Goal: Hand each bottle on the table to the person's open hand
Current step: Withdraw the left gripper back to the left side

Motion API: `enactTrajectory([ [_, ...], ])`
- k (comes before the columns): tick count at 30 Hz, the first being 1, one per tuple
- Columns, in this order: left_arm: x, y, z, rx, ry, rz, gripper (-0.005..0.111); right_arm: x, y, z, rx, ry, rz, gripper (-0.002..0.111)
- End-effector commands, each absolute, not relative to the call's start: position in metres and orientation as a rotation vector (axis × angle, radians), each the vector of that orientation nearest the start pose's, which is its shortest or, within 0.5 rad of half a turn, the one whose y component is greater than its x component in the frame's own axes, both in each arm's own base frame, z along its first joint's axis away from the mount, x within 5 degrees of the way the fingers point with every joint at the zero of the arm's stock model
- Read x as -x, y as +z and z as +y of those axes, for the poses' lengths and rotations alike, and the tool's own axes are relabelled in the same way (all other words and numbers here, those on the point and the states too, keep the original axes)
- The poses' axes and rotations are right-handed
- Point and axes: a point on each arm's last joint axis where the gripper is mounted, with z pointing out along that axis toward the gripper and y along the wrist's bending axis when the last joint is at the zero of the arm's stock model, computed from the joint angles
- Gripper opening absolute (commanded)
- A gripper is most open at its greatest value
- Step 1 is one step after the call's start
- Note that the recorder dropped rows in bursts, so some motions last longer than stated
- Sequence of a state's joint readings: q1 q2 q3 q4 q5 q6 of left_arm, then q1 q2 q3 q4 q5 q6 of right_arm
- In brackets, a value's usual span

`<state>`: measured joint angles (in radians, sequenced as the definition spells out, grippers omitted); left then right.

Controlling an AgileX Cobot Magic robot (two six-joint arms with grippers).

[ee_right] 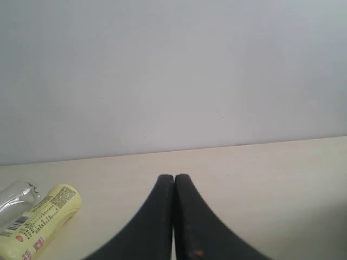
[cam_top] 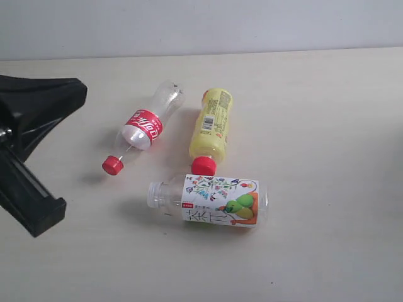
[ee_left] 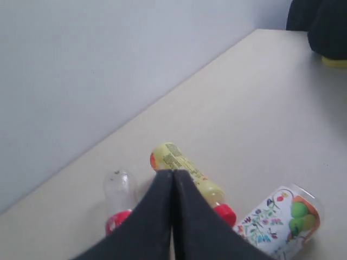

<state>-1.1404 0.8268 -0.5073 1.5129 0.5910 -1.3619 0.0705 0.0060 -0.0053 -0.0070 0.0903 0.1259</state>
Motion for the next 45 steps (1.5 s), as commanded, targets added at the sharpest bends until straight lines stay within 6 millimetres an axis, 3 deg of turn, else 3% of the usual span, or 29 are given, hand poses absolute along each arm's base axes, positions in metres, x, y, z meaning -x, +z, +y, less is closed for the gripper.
enactTrajectory([
  [1,-0.111,0.307,-0.118,-0.747,-0.119,1.552,0.000,-0.056,0.205,0.004,-0.043,0.144,1.572,0.000],
  [8,-0.109,0.294,-0.119,-0.708,-0.199,1.684,0.000,-0.056,0.205,0.004,-0.043,0.144,1.572,0.000],
  [12,-0.107,0.278,-0.118,-0.779,-0.167,1.679,0.000,-0.056,0.205,0.004,-0.043,0.144,1.572,0.000],
  [15,-0.103,0.272,-0.121,-0.904,-0.140,1.583,0.000,-0.056,0.205,0.004,-0.043,0.144,1.572,0.000],
  [20,-0.097,0.276,-0.127,-1.027,-0.181,1.466,0.000,-0.056,0.205,0.004,-0.043,0.144,1.572,0.000],
  [45,-0.096,0.280,-0.124,-1.000,-0.180,1.455,0.000,-0.056,0.205,0.004,-0.043,0.144,1.572,0.000],
])
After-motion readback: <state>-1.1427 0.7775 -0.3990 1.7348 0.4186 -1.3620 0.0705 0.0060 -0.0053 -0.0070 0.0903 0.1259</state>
